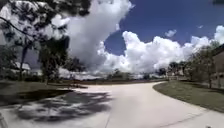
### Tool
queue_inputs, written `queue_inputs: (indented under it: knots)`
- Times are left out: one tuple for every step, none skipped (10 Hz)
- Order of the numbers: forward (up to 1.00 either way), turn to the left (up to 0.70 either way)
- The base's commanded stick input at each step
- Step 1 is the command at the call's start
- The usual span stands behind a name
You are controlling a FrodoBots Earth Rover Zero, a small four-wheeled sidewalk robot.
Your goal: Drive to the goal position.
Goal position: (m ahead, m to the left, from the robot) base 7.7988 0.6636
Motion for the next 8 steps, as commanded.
queue_inputs:
  knots:
    - [0.85, 0.0]
    - [0.85, 0.0]
    - [0.85, 0.0]
    - [0.85, 0.0]
    - [0.85, 0.0]
    - [0.85, 0.0]
    - [0.85, 0.0]
    - [0.85, 0.0]
